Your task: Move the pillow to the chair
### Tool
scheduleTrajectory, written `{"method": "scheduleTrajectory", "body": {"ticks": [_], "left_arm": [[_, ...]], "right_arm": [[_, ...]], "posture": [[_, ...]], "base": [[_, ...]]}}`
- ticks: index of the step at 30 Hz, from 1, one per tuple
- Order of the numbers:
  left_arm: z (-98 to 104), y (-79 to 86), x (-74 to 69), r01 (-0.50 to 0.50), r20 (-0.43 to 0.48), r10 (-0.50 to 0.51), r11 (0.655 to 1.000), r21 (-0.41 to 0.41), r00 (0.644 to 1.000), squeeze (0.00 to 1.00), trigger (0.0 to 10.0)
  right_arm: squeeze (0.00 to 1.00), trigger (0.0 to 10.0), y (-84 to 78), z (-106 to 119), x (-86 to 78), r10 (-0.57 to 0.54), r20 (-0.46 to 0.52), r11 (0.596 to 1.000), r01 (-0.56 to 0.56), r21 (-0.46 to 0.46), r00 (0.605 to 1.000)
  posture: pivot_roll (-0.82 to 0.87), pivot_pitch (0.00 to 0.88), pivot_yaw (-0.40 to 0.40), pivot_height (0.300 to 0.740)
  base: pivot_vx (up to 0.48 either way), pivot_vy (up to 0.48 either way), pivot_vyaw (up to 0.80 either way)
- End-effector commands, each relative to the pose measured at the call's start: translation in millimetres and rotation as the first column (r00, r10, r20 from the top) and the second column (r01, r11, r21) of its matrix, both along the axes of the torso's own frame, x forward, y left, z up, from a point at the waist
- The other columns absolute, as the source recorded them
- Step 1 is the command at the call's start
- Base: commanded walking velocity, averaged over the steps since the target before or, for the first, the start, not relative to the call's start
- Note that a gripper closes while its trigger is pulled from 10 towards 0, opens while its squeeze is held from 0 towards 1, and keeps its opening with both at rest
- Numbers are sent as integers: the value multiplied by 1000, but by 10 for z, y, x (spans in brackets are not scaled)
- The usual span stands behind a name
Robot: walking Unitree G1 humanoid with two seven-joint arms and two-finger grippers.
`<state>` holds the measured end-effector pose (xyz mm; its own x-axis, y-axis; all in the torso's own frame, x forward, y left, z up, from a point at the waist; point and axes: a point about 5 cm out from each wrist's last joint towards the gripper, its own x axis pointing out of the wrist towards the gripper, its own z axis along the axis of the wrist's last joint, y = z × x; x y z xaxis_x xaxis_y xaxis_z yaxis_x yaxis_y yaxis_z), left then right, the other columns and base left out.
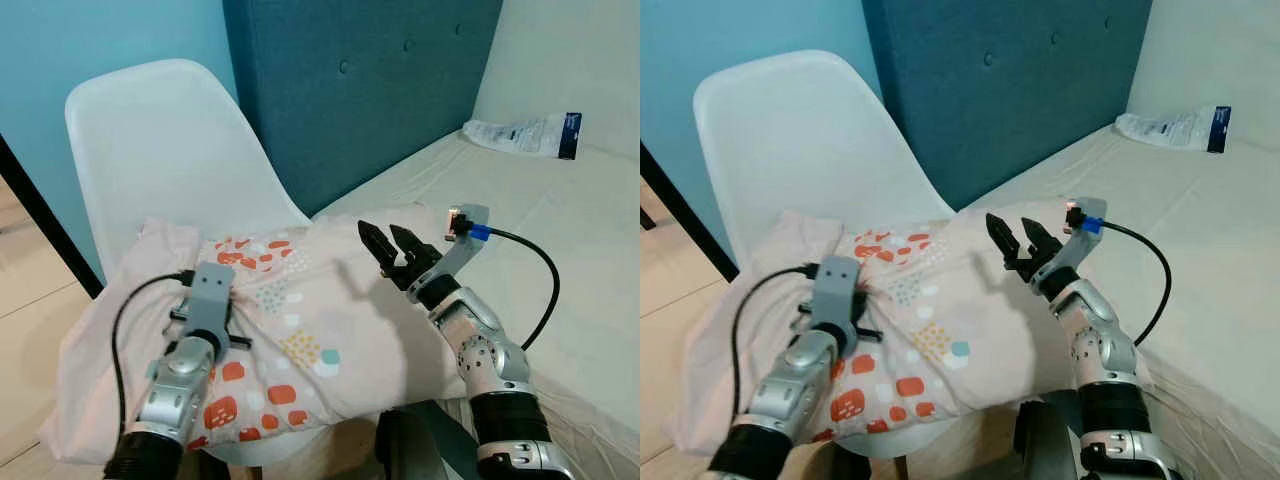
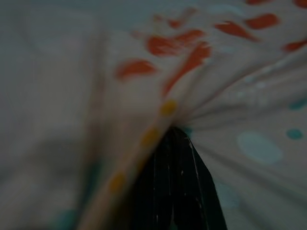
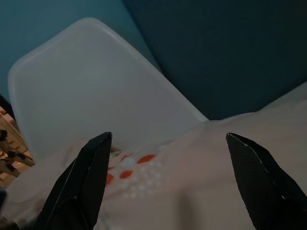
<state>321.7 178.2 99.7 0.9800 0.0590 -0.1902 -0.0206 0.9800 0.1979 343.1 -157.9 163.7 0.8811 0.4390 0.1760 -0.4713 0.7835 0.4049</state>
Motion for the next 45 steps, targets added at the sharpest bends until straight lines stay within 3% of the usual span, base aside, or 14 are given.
{"method": "scheduleTrajectory", "body": {"ticks": [1,4,9,12,16,20,24,25,30,40,41,42,43,45], "left_arm": [[163,293,34,-97,48,92,989,109,995,0,10000],[244,392,41,-114,64,106,985,126,992,0,10000],[302,339,42,-54,91,50,998,46,995,0,10000],[286,136,9,110,66,-109,994,-12,992,0,10000],[173,5,-73,265,-52,-263,963,45,963,0,10000],[86,84,-92,250,-132,-236,963,97,963,0,10000],[94,158,-77,196,-120,-184,975,102,976,0,10000],[159,216,-64,146,-81,-139,985,88,987,1000,10000],[356,358,-37,48,-14,-47,995,88,999,1000,10000],[656,548,-19,16,7,-18,986,165,1000,1000,10000],[752,581,-15,5,38,-11,987,159,999,294,10000],[752,581,-15,5,38,-11,987,159,999,294,10000],[803,572,-9,14,72,-22,993,114,997,0,10000],[885,533,-1,40,151,-34,999,-32,988,0,10000]], "right_arm": [[0,10000,40,-63,-6,27,-28,1000,-27,1,999],[0,10000,50,-55,-16,51,-23,998,-50,29,998],[0,10000,68,-46,-17,60,-18,998,-59,32,998],[0,10000,86,-55,-18,65,-19,997,-64,35,998],[0,10000,88,-68,-18,68,-25,997,-68,30,997],[0,10000,86,-68,-17,71,-25,997,-70,28,997],[0,10000,91,-66,-15,74,-25,997,-73,28,997],[0,10000,100,-61,-15,80,-23,996,-79,29,997],[0,10000,110,-61,-20,88,-19,996,-87,27,996],[0,10000,119,-86,-29,94,-26,995,-93,24,995],[0,10000,118,-96,-33,94,-29,995,-94,22,995],[0,10000,118,-96,-33,94,-29,995,-94,22,995],[0,10000,119,-100,-33,95,-30,995,-94,22,995],[0,10000,125,-110,-31,97,-33,995,-96,19,995]], "posture": [[-1,52,7,500],[3,53,9,510],[6,53,8,525],[5,50,4,540],[4,48,-1,560],[6,45,-2,575],[5,44,-2,585],[5,43,-2,595],[4,42,-1,625],[2,47,3,665],[4,48,1,675],[4,48,1,675],[5,48,1,680],[7,47,0,690]], "base": [[0,0,0],[0,0,0],[0,0,0],[0,0,0],[0,0,0],[0,0,0],[0,0,0],[0,0,0],[0,0,0],[0,0,0],[0,0,0],[0,0,0],[0,0,0],[0,0,0]]}}
